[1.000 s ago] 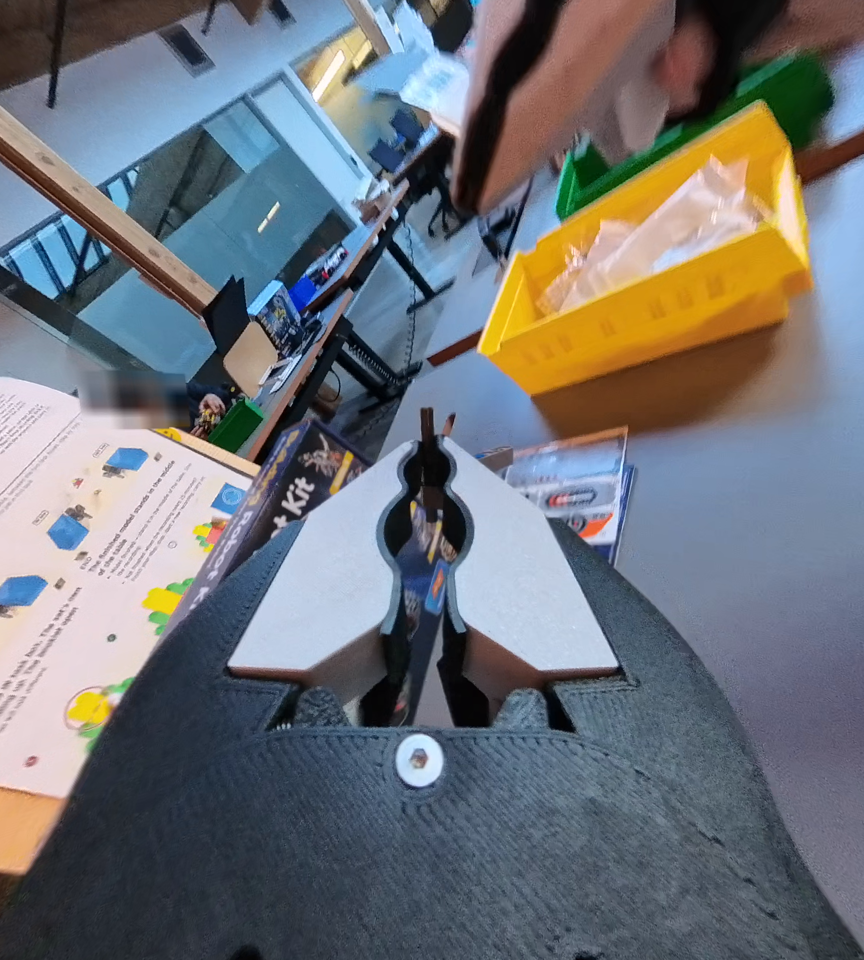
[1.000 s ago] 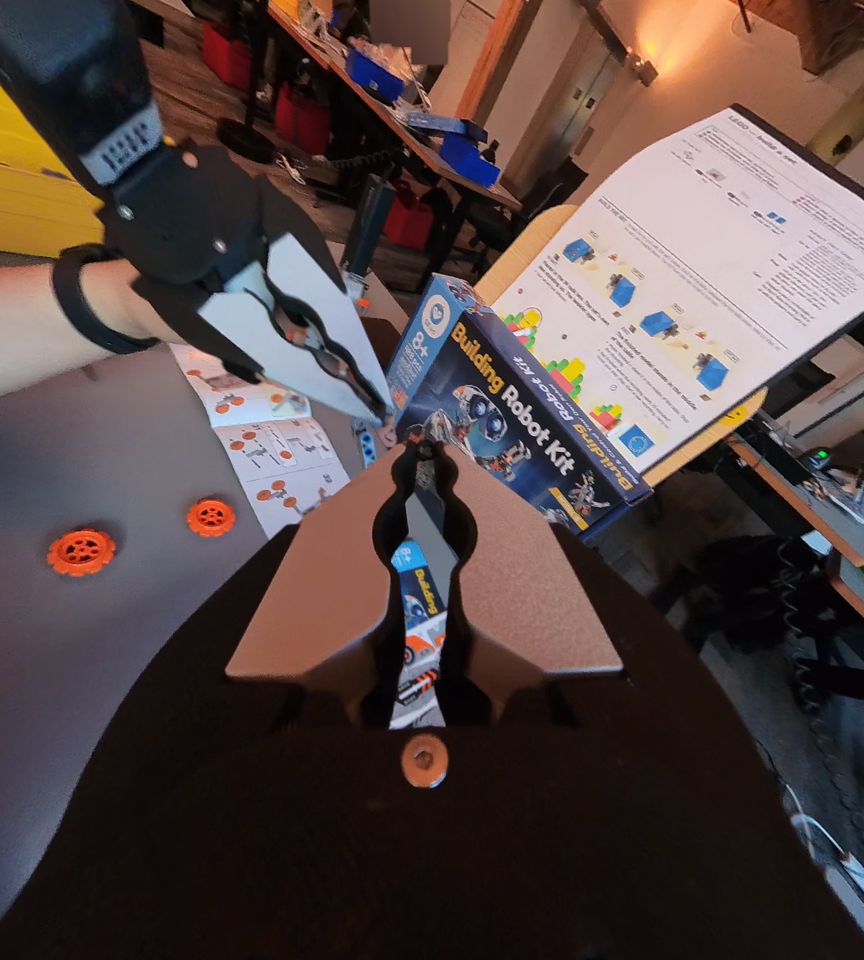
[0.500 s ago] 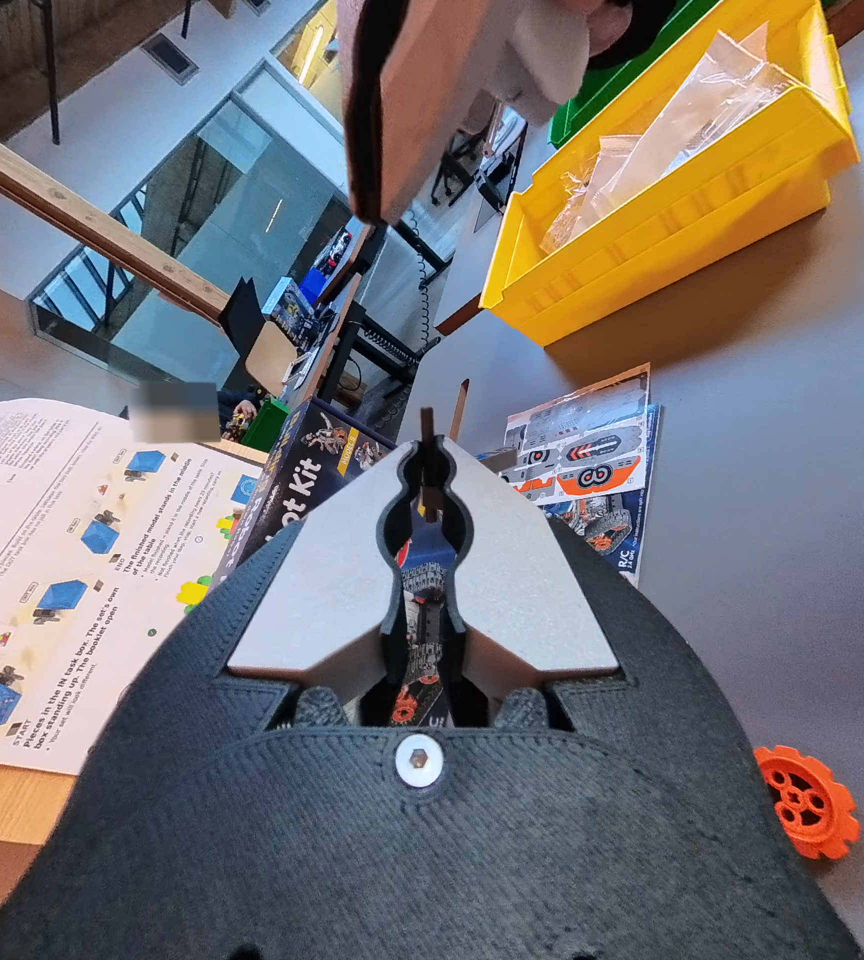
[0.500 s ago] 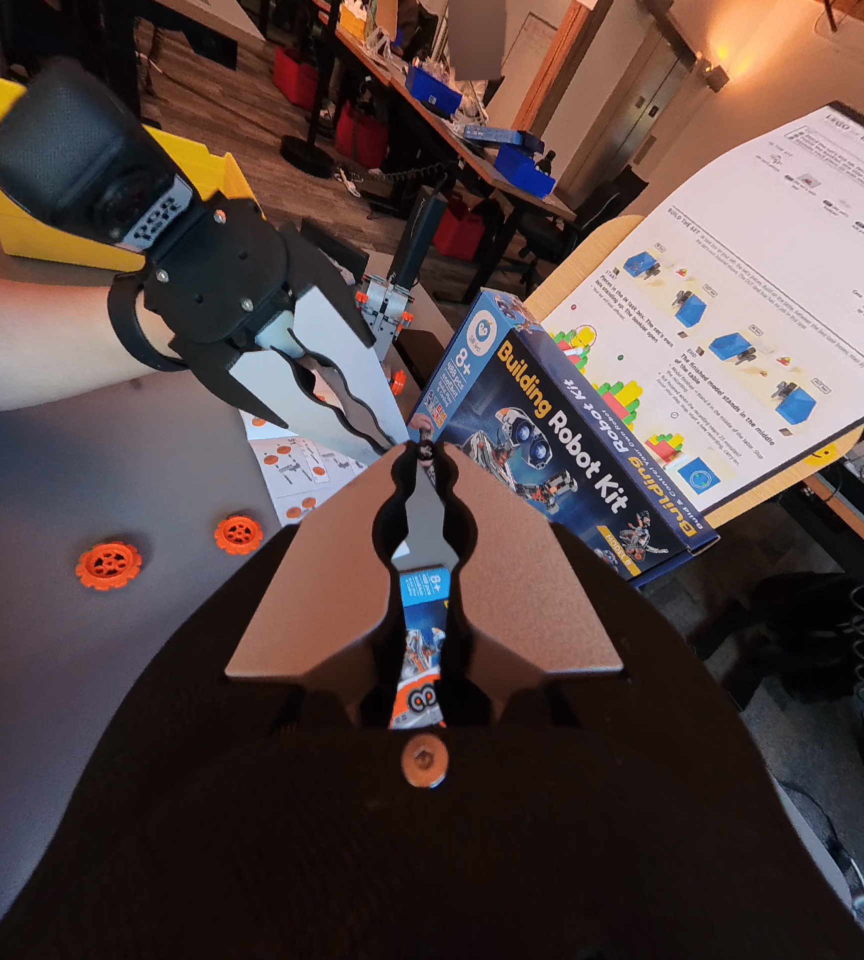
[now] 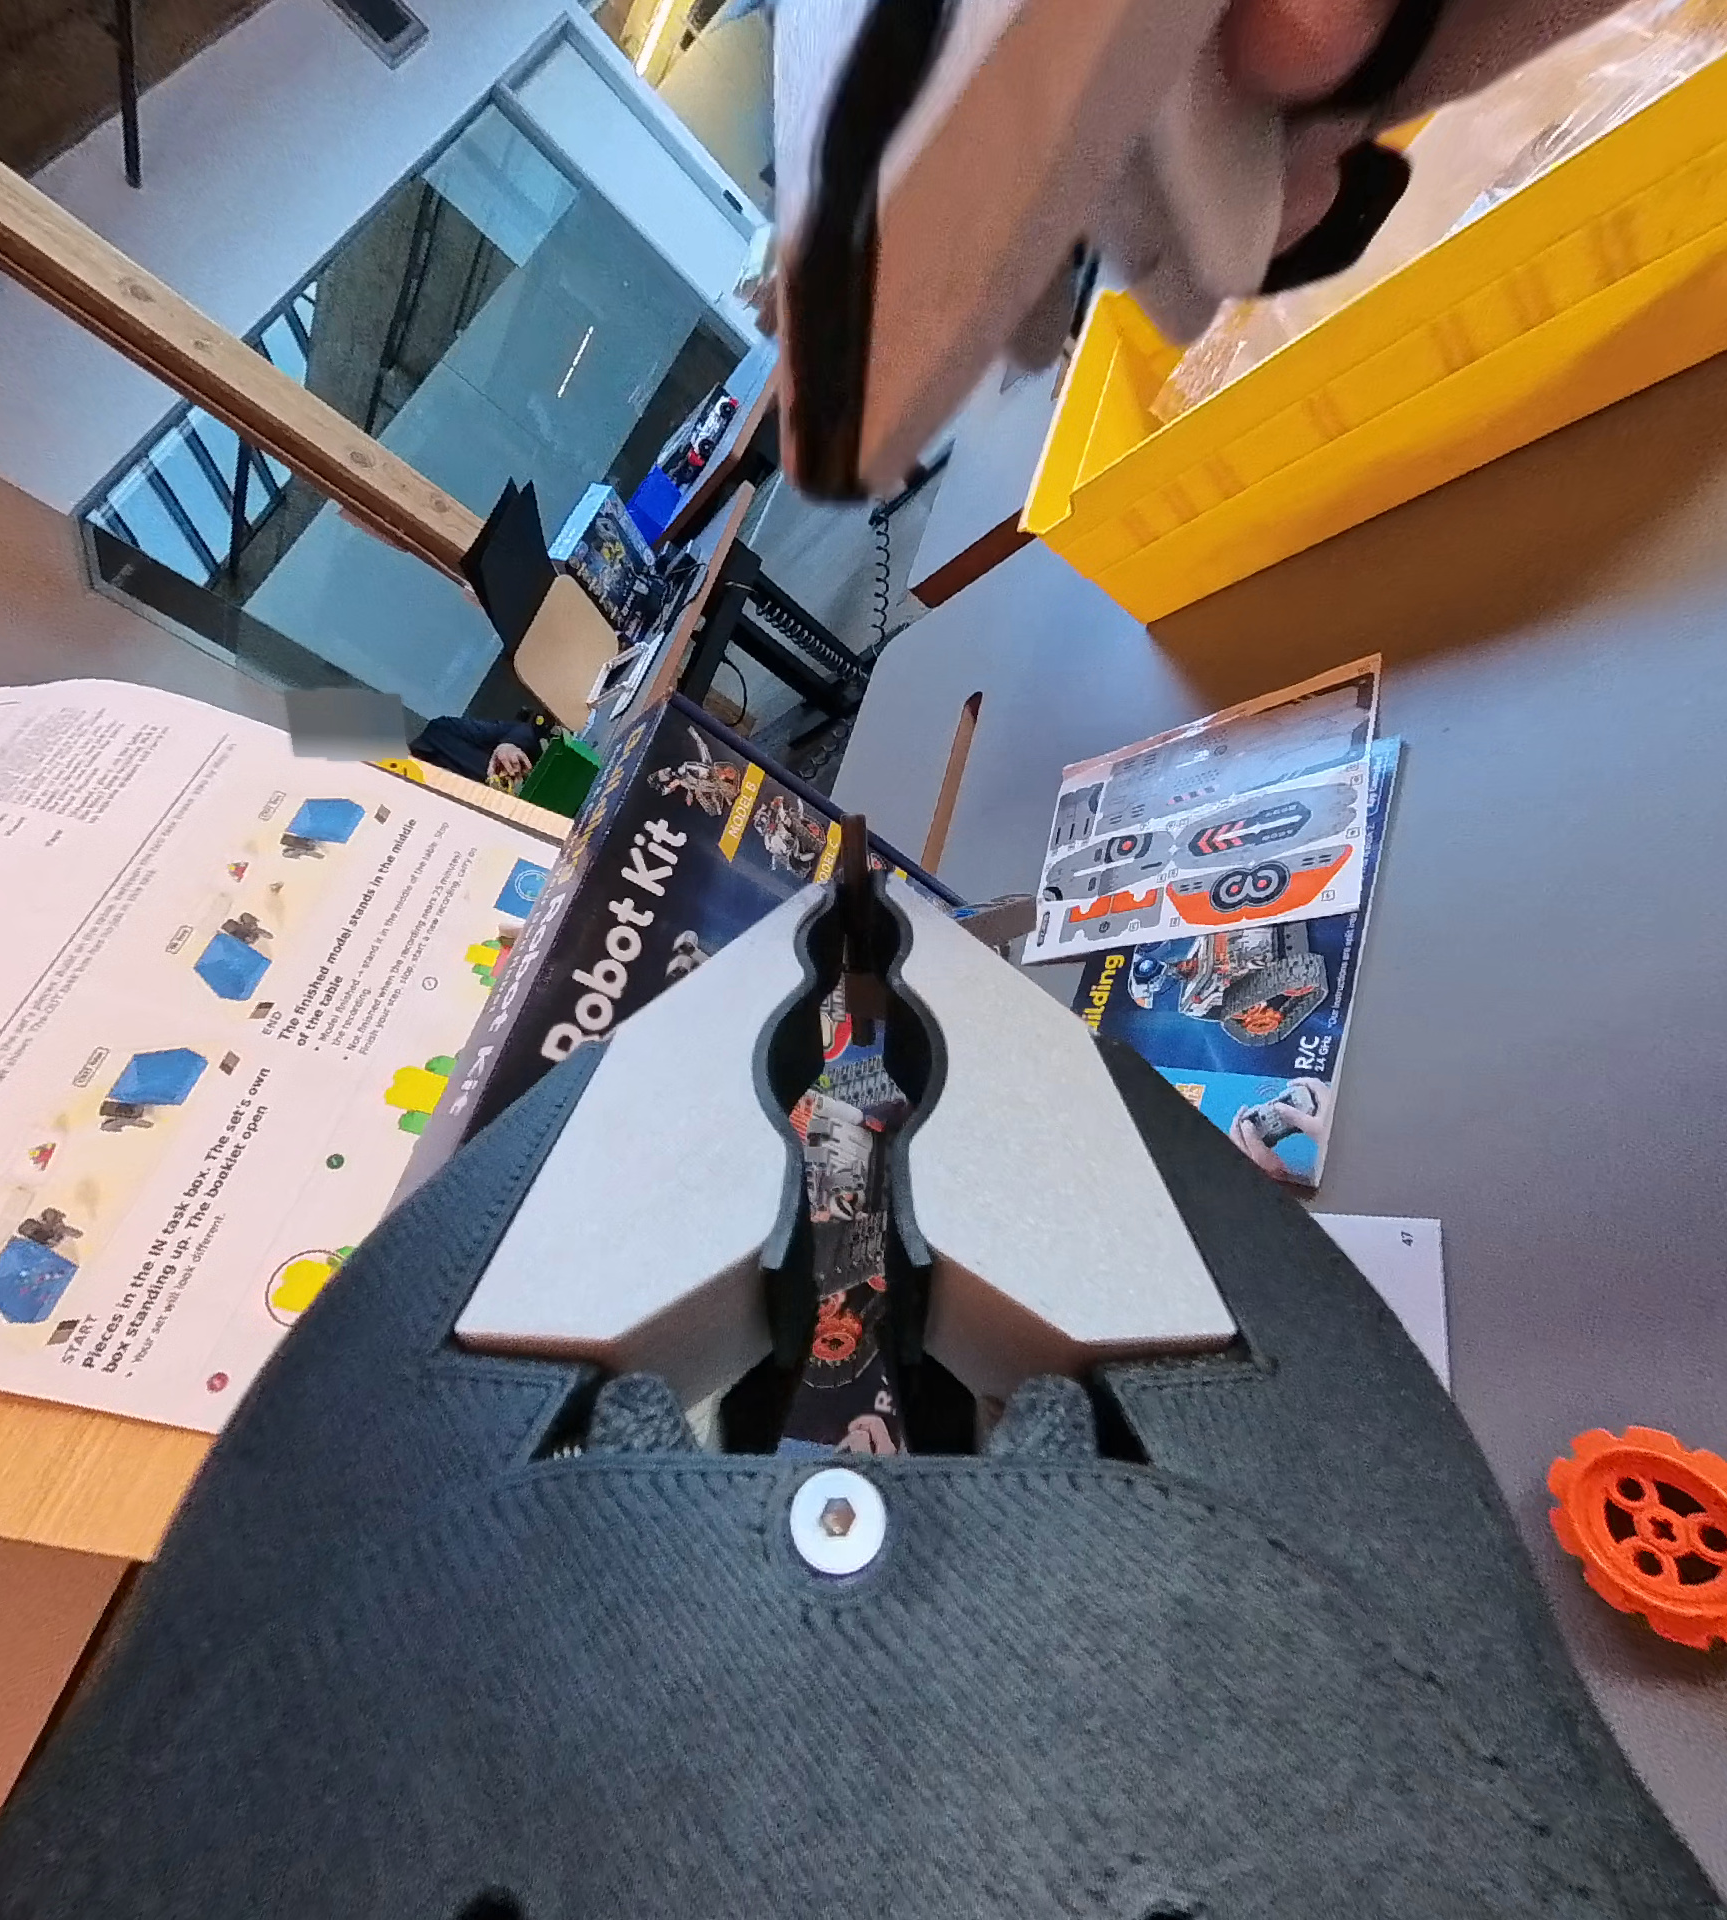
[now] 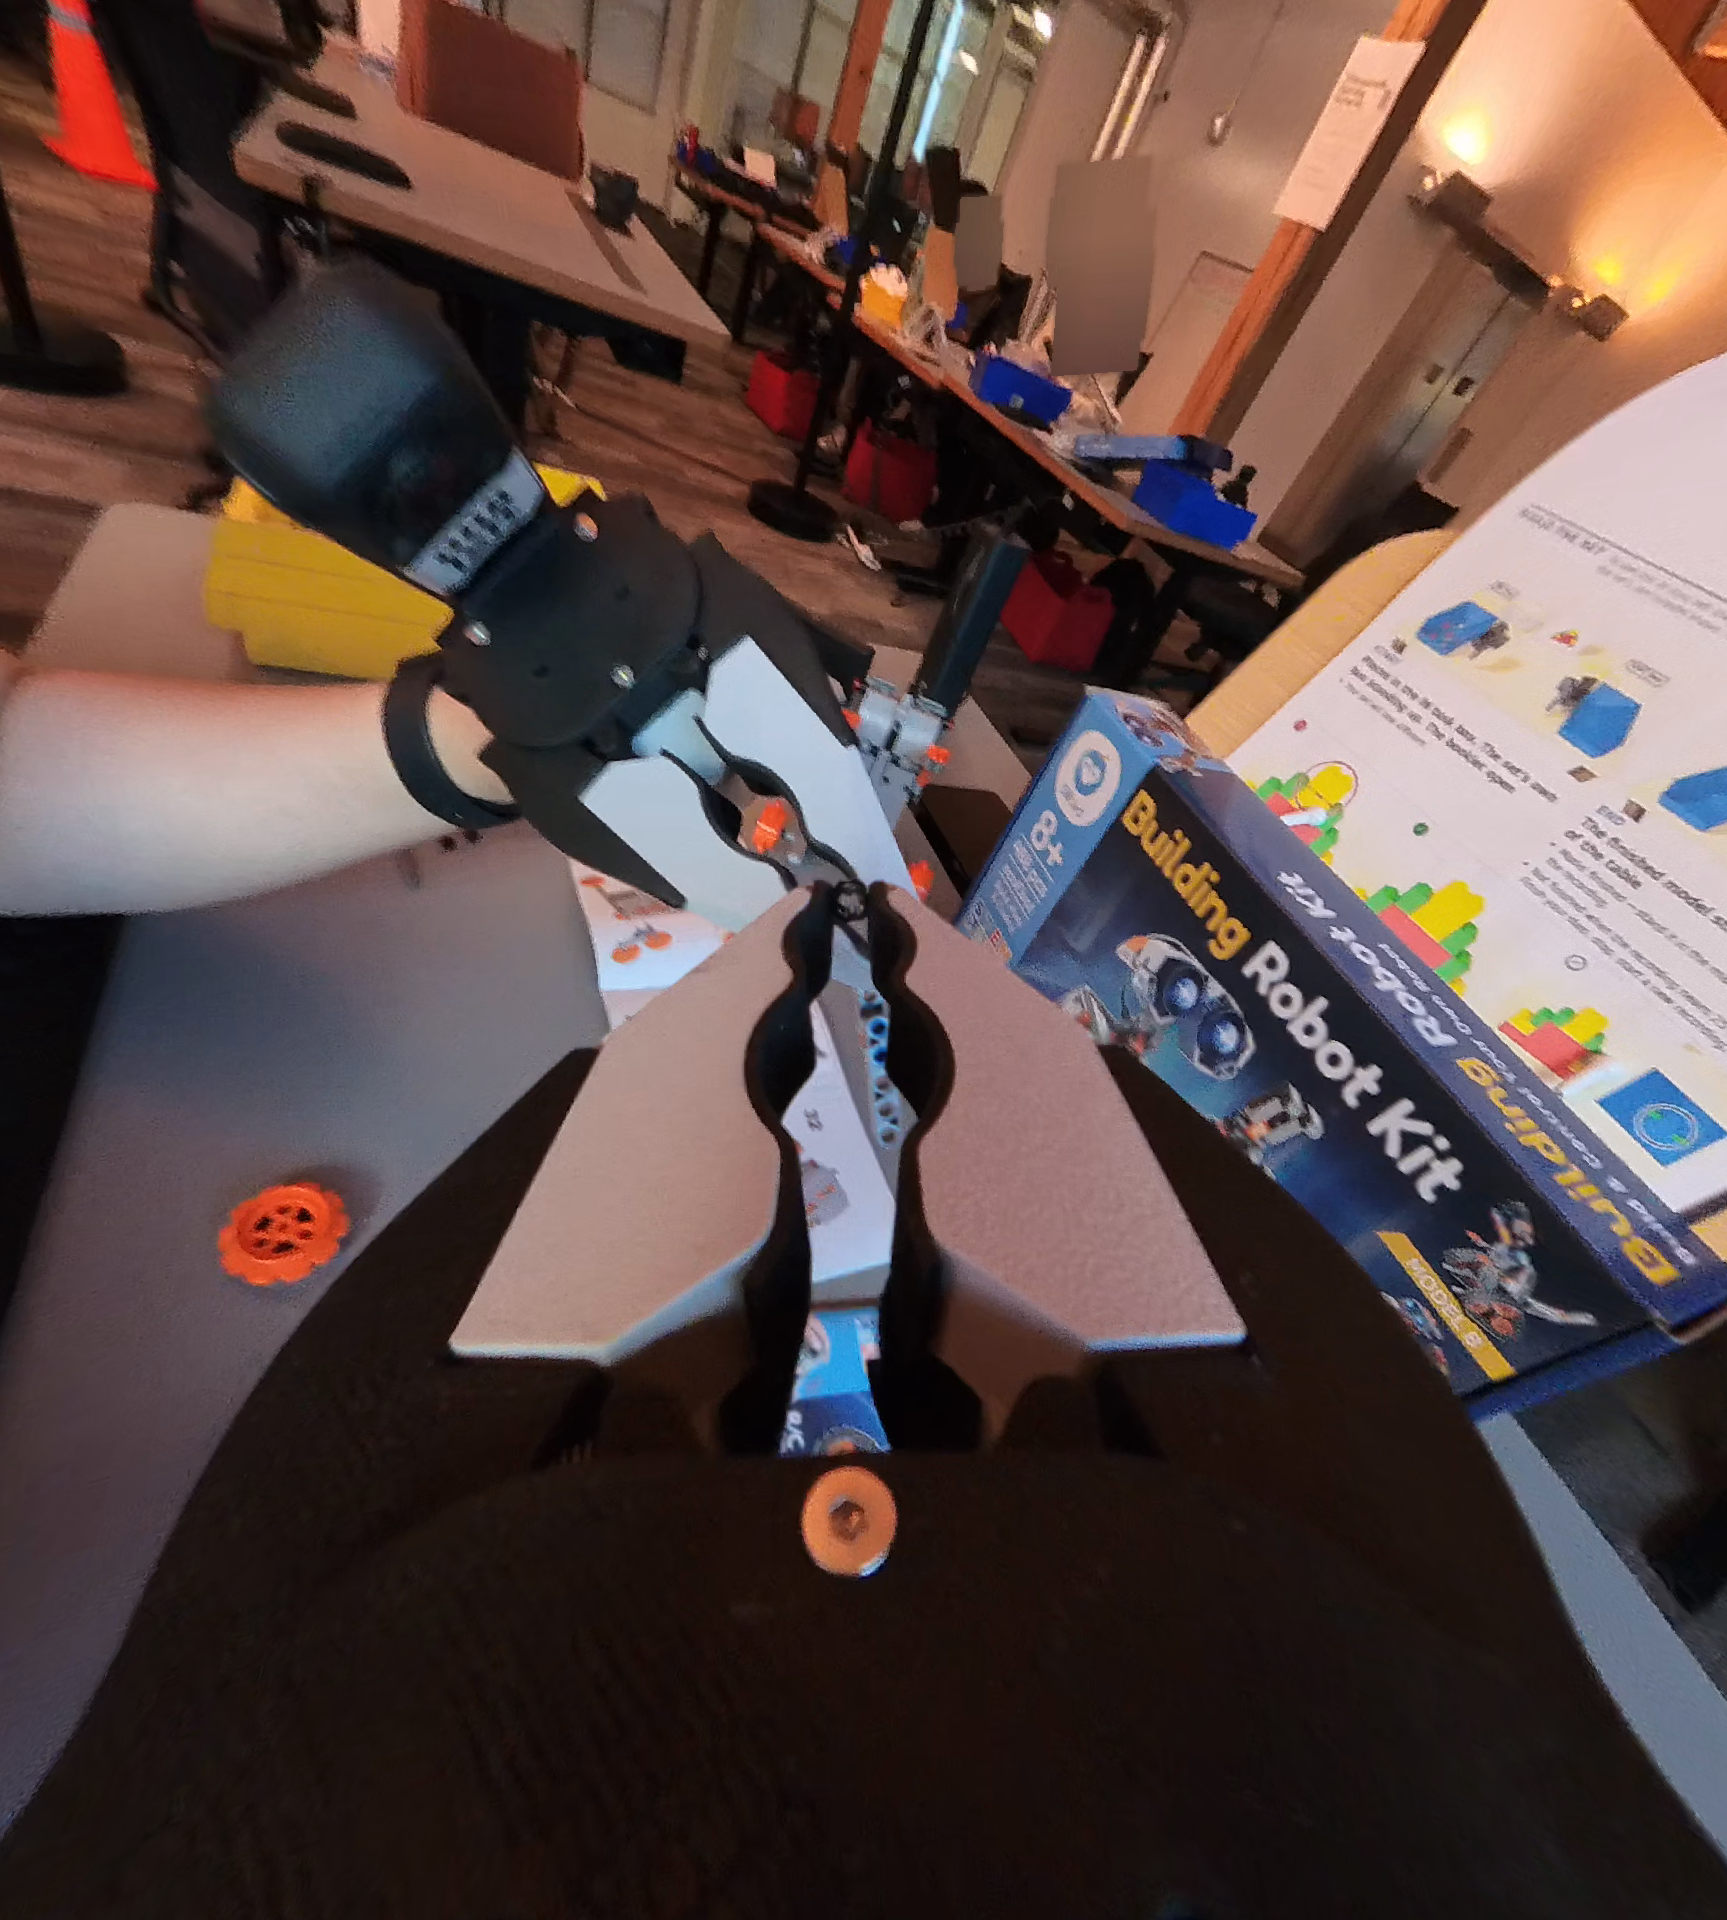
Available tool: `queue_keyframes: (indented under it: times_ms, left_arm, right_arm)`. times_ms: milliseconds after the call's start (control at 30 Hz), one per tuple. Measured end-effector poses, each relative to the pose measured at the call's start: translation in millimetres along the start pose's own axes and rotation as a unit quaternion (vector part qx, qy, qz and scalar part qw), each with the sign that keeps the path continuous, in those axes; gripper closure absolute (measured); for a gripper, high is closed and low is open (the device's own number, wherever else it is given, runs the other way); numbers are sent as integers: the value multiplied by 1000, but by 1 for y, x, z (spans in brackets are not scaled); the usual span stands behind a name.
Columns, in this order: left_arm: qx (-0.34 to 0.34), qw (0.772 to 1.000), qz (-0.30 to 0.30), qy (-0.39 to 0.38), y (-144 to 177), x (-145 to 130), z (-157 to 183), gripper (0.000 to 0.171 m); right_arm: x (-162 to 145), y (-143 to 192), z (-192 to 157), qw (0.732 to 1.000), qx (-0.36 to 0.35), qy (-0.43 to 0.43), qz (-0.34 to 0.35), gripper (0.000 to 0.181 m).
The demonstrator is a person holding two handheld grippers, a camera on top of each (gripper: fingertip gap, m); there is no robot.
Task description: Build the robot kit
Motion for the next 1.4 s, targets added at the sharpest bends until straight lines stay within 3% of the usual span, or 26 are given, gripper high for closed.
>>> queue_keyframes:
  times_ms: [133, 333, 600, 1133, 1400]
  left_arm:
    - [-4, 1000, 10, -15, 2, 4, 2, 171]
    - [18, 999, 17, -41, 5, 7, 0, 171]
    - [11, 999, 15, -50, 5, 13, 3, 171]
    - [-11, 999, -10, -53, -1, 12, 12, 171]
    - [-29, 998, 41, -27, 7, 23, 13, 171]
  right_arm:
    - [-20, -13, 4, 997, -26, 30, -59, 176]
    - [-28, -19, 3, 997, -17, 30, -68, 176]
    - [-25, -21, 4, 999, -8, 9, -38, 176]
    - [-40, -17, 5, 998, 18, -14, -53, 176]
    - [-31, -10, 2, 994, 74, -72, 20, 177]
Point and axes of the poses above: each gripper's, where its closed fingertips meet, y back along the fingers, x out of its top, z = x × y across the jaws, the point moved 3 cm from there along y, back along the fingers, and after that the axes turned 9 degrees about -x, right-handed, at the moved point
